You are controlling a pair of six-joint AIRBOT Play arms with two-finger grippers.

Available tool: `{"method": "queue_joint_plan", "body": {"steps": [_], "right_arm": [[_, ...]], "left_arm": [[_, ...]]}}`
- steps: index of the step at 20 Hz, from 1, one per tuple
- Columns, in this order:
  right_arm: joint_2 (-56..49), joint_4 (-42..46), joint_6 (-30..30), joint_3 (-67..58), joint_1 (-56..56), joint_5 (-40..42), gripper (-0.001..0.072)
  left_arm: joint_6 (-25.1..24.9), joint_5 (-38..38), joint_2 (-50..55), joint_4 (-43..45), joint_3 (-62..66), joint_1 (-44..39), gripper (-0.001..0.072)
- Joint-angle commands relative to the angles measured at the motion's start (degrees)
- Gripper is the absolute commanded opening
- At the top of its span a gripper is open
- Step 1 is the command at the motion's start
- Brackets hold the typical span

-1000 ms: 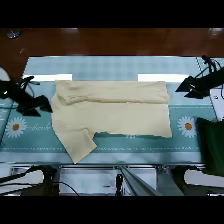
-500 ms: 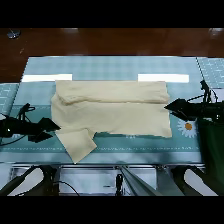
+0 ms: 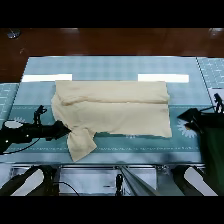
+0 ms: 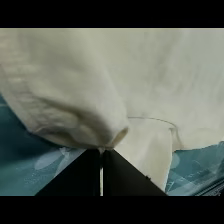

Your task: Fold the shirts.

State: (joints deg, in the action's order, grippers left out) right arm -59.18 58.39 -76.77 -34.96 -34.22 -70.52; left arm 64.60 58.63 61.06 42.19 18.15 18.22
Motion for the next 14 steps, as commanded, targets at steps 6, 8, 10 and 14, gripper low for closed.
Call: {"method": "queue_joint_plan", "body": {"steps": [6, 8, 10, 14], "right_arm": [[-3.76, 3.78, -4.07, 6.73, 8.79, -2.43, 0.0628], [-6.4, -0.24, -3.85, 6.03, 11.15, 1.75, 0.0628], [-8.76, -4.87, -2.69, 4.61, 13.09, 6.01, 0.0628], [-11.23, -7.34, 1.81, 1.88, 16.28, 6.49, 0.0017]], "left_arm": [[-1.14, 1.38, -0.17, -1.73, -0.33, -1.2, 0.0028], [-1.14, 1.55, -0.2, -1.73, -0.33, -1.2, 0.0028], [-2.1, 1.84, -0.2, -1.7, 0.5, -1.05, 0.0028], [-2.4, 7.28, -0.2, -1.68, 6.43, -0.61, 0.0028]]}}
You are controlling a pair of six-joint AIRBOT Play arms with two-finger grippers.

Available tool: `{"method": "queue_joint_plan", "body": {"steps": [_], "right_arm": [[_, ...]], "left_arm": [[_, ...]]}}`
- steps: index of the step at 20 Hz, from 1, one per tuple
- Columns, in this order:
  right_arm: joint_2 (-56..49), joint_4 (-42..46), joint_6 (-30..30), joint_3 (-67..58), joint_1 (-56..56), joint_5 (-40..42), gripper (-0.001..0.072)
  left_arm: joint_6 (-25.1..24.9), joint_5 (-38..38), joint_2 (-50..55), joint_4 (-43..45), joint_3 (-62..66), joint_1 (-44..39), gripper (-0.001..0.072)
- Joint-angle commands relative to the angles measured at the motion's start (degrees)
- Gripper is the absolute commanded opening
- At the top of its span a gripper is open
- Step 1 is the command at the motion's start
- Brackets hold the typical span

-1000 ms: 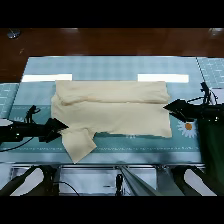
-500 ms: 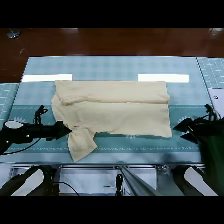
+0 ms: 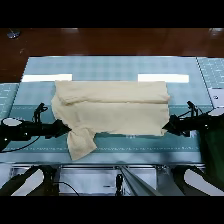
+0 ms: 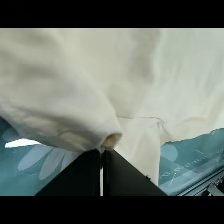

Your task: Fold the shirts.

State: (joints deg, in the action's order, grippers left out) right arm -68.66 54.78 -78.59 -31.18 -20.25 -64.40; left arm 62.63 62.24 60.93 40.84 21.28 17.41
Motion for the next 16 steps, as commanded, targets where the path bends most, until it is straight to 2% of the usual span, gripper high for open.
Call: {"method": "queue_joint_plan", "body": {"steps": [1, 3, 6, 10, 16], "right_arm": [[-1.77, -3.52, 4.39, -3.96, 2.23, -1.42, 0.0017], [-1.77, -1.88, 3.65, -9.57, 1.22, -3.17, 0.0017], [-3.26, -1.25, 1.79, -19.23, 0.61, -2.95, 0.0016], [-12.61, -3.04, 0.63, -33.22, 3.54, -2.8, 0.0017], [-28.68, -4.74, -2.89, -51.8, 4.37, -2.73, 0.0016]], "left_arm": [[-0.44, 5.01, -0.04, -0.33, 5.51, 0.2, 0.0028], [-0.35, 5.97, 0.02, -0.33, 10.34, 0.2, 0.0028], [2.86, 4.11, 3.23, -0.33, 19.43, 0.11, 0.0027], [7.58, 4.37, 17.86, -0.35, 35.67, -2.82, 0.0027], [15.52, 8.59, 39.74, 0.13, 65.26, -7.08, 0.0027]]}}
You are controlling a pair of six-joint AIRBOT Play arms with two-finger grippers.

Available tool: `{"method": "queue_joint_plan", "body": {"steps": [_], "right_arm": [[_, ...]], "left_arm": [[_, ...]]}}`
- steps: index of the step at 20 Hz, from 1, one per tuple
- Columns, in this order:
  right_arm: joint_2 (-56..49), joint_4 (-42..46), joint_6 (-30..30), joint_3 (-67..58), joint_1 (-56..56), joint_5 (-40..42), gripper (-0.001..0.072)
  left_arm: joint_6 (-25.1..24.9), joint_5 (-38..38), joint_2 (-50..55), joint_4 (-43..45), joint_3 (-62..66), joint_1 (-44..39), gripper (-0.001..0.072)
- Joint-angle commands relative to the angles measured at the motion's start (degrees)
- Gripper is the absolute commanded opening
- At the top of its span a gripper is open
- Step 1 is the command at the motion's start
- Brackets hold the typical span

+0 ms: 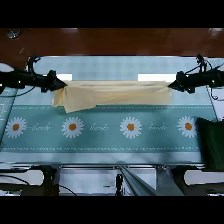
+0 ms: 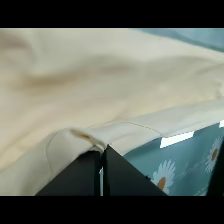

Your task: Fold the shirts.

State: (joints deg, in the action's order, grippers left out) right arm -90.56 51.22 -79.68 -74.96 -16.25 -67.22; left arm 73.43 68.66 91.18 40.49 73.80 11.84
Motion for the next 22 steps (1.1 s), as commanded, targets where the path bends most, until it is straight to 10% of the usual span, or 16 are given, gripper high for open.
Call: {"method": "queue_joint_plan", "body": {"steps": [1, 5, 6, 7, 14, 22], "right_arm": [[-9.09, -2.86, -1.77, -9.94, 0.37, 0.15, 0.0017], [-15.19, -9.88, -1.05, -12.0, 0.39, 3.63, 0.0107], [-15.98, -10.93, -0.98, -12.02, 0.35, 3.87, 0.0484], [-16.04, -11.26, 0.57, -12.02, 0.31, 3.89, 0.0619], [-15.85, -2.69, 1.18, -15.91, -10.12, -10.82, 0.062], [-19.3, -2.34, 2.36, -11.1, -3.96, -10.19, 0.062]], "left_arm": [[6.71, 3.56, 13.07, 0.7, 16.61, -1.51, 0.0027], [8.22, 5.51, 22.14, 0.63, 24.17, -1.49, 0.0109], [8.26, 5.6, 22.84, 0.63, 24.48, -1.51, 0.0467], [7.82, 6.45, 22.91, 1.11, 24.55, -1.2, 0.07], [16.06, 23.85, 16.13, 29.42, 31.1, 11.06, 0.0702], [2.14, -8.79, -11.69, 11.56, -0.02, 4.52, 0.0702]]}}
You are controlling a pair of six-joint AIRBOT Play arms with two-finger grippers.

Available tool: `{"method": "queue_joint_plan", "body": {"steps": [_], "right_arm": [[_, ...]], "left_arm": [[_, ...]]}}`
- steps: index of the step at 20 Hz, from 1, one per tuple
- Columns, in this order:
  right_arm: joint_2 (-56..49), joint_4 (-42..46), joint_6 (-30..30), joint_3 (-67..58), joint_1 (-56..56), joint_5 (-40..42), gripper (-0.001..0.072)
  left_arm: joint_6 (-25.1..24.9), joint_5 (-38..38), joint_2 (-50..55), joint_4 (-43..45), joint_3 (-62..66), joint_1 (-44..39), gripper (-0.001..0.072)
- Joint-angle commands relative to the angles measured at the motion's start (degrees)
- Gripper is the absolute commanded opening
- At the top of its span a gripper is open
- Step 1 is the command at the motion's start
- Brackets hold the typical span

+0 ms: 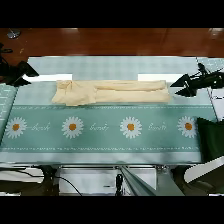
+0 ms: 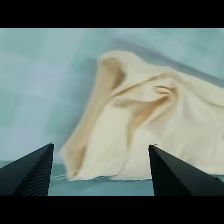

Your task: Fold the shirts.

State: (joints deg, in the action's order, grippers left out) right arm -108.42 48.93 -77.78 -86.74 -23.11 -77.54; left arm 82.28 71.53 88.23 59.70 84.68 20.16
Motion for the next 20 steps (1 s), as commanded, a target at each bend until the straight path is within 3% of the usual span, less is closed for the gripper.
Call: {"method": "queue_joint_plan", "body": {"steps": [1, 3, 4, 5, 6, 7, 8, 9, 12, 14, 17, 20], "right_arm": [[-1.7, -0.42, 0.46, 0.68, 4.39, 0.9, 0.062], [-1.73, -0.79, 0.44, 0.66, 7.06, 1.64, 0.0585], [-1.7, -0.81, 0.46, 0.66, 7.87, 1.44, 0.0434], [-1.53, -0.83, 0.5, 0.66, 7.98, 0.76, 0.0152], [-0.87, -0.81, 0.7, 0.61, 7.78, -0.31, 0.0017], [0.7, -0.39, 1.86, 0.61, 7.13, -1.66, 0.0017], [3.02, 0.59, 2.91, 0.61, 6.32, -2.73, 0.0016], [6.4, 2.25, 3.65, 0.63, 5.38, -3.65, 0.0016], [19.52, 3.21, 6.82, 2.16, 3.67, -5.11, 0.0016], [30.14, 4.22, 6.8, 6.38, 3.76, -5.86, 0.0016], [46.29, 6.03, 4.26, 15.19, 5.86, -7.04, 0.0017], [59.52, 5.97, 0.44, 21.22, 7.26, -7.8, 0.0017]], "left_arm": [[-7.28, -12.07, -10.01, -8.83, -13.4, -6.25, 0.0703], [-7.28, -10.86, -10.05, -9.2, -15.65, -11.67, 0.0703], [-7.3, -10.99, -9.51, -9.18, -15.98, -14.45, 0.0702], [-7.28, -11.39, -8.87, -9.22, -15.93, -16.85, 0.0702], [-7.28, -12.44, -8.46, -9.22, -15.93, -19.32, 0.0697], [-7.28, -12.96, -8.17, -9.22, -15.91, -21.38, 0.0562], [-7.28, -13.11, -8.13, -9.27, -15.91, -23.41, 0.0152], [-7.23, -14.01, -8.13, -10.23, -15.91, -25.27, 0.0035], [-7.26, -24.28, -7.67, -18.67, -15.82, -33.48, 0.0026], [-5.68, -28.81, -4.48, -18.53, -13.46, -41.09, 0.0025], [-0.72, -28.0, 6.01, -18.56, -4.98, -50.66, 0.0024], [5.03, -21.79, 17.49, -18.6, 6.05, -58.25, 0.0025]]}}
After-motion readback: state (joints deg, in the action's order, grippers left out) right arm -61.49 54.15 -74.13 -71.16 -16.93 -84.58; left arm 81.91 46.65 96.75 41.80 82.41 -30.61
